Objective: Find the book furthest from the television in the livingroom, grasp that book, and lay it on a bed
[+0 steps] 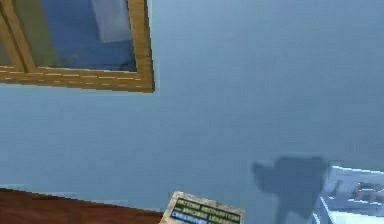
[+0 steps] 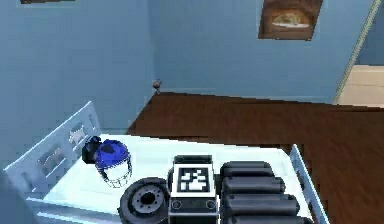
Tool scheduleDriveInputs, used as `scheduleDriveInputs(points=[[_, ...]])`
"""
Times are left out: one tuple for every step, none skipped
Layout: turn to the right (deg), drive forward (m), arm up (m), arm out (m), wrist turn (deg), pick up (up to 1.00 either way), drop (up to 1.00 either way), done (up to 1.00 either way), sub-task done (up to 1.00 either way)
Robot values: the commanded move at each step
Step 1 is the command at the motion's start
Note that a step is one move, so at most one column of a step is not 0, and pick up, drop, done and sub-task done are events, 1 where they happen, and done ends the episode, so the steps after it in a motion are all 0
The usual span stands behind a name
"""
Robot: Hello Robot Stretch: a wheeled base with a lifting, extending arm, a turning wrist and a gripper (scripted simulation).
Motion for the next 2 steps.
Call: scheduleDriveInputs(points=[[0.0, 0.25, 0.0, 0.0, 0.0, 0.0, 0.0, 0.0, 0.0], [-45.0, 0.0, 0.0, 0.0, 0.0, 0.0, 0.0, 0.0, 0.0]])
